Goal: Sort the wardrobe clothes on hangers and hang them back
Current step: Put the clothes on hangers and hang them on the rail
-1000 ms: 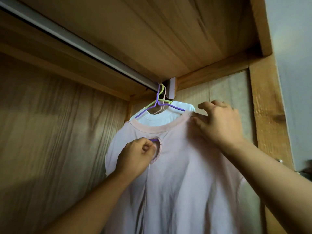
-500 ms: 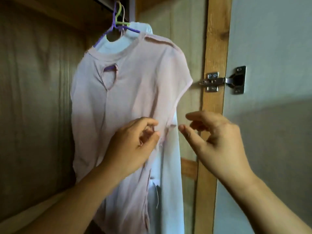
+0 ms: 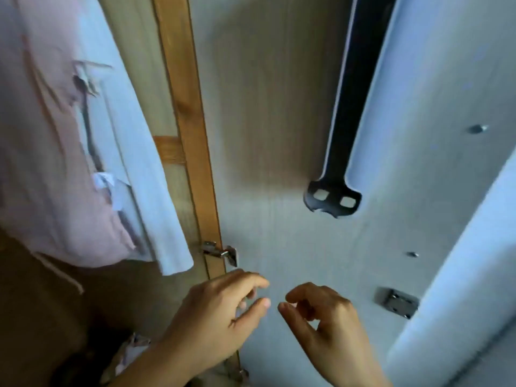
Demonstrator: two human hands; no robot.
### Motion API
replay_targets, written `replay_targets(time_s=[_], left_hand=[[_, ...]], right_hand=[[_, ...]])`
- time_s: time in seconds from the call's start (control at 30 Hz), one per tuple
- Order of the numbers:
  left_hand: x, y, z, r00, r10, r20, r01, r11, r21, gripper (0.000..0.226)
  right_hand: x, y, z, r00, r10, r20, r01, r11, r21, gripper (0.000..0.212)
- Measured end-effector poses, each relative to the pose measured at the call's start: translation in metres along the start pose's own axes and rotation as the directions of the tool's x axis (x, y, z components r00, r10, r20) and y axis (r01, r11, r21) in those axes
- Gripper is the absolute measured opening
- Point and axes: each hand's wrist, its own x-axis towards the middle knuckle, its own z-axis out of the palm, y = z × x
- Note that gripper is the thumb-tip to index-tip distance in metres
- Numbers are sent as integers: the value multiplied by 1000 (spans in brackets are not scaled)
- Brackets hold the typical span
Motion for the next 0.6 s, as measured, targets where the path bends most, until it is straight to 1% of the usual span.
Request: replay_targets(time_s=[0.03, 0.13, 0.17, 0.3, 0.37, 0.47, 0.53, 0.6], left_hand=[[-3, 12, 13, 1000, 3, 28, -2, 1000, -26, 22], [-13, 51, 58, 991, 18, 132, -2, 993, -114, 20], [-18, 58, 68, 987, 4, 160, 17, 991, -131, 21], [-20, 96, 114, 964, 9, 266, 43, 981, -190, 26], [-15, 118, 136, 943, 38, 329, 34, 977, -211, 27], [-4, 147, 166, 911, 85, 403, 24, 966, -258, 33], [5, 169, 189, 874, 164, 458, -16, 951, -309, 33], [15, 192, 214, 818, 247, 519, -57, 933, -355, 33]], right_hand=[[-15, 12, -12, 999, 43, 12, -43, 999, -10, 30], [-63, 50, -58, 985, 171, -13, -171, 984, -51, 31], [-74, 59, -68, 977, 212, -20, -213, 975, -67, 30], [-126, 96, -119, 916, 383, -117, -396, 911, -115, 28], [-152, 109, -142, 868, 462, -182, -485, 866, -118, 31], [-187, 121, -175, 776, 562, -285, -609, 786, -108, 31], [-209, 128, -195, 703, 618, -351, -689, 715, -122, 30], [-229, 132, -213, 626, 660, -416, -766, 621, -168, 34]])
